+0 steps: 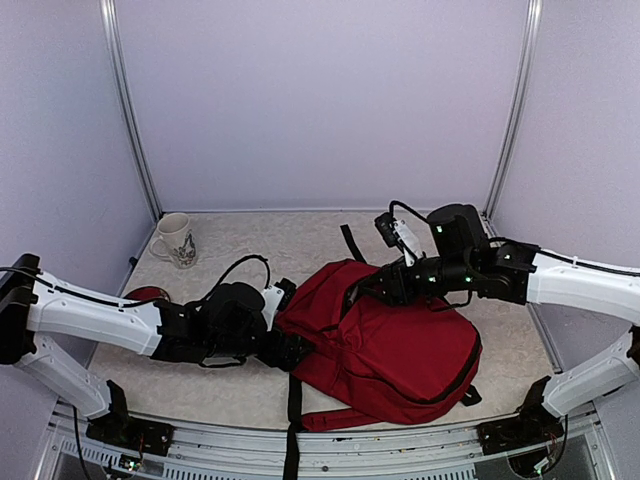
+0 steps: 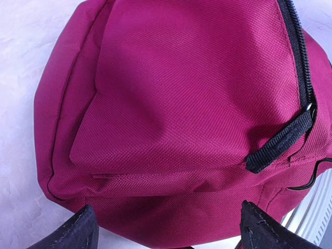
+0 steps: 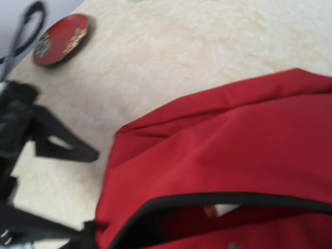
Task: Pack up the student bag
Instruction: Adjust the pencil case in the lower front pocket of the bag, then grab the lower front pocket of the student bag.
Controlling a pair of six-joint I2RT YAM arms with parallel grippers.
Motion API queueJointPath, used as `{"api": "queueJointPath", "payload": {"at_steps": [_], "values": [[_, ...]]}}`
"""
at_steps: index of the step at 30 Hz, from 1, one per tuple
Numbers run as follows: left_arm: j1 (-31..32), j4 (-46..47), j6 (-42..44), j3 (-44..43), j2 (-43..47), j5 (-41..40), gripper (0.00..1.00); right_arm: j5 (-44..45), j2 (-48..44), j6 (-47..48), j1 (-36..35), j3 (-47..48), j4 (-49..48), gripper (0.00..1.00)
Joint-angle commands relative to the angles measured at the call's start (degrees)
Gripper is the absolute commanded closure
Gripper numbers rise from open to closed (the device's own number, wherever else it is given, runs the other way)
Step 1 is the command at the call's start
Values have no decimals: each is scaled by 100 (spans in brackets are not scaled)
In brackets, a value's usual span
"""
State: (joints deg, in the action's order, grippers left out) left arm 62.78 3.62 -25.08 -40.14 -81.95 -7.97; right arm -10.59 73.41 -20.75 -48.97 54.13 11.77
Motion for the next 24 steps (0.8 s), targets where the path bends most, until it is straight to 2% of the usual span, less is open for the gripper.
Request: {"api": "queueJointPath", "payload": {"at_steps": [1,3,5,8,12,14,20,24], "values": [[-18,144,-62,76,153,-96,9,-688,-127,833,-30,718,1055,52],[-21,123,-113,92,174,-159,9,-1001,-57,981,-37,950,1056,54],[-36,63,-230,106,200,-270,10,-884,91,1080,-158,1091,951,56],[-128,-39,-479,184,289,-270,15,8,603,1317,-664,1602,1131,59],[-430,-81,-902,489,507,10,16,1626,1551,1977,-1431,2605,2276,58],[-676,-177,-1110,599,595,125,16,1971,2028,2300,-1701,2839,2589,56],[-1121,-152,-1447,966,826,266,5,2447,2811,3006,-2061,3264,3179,53],[-1153,-205,-1447,905,540,165,2,2861,3022,3103,-2073,3563,3562,56]]}}
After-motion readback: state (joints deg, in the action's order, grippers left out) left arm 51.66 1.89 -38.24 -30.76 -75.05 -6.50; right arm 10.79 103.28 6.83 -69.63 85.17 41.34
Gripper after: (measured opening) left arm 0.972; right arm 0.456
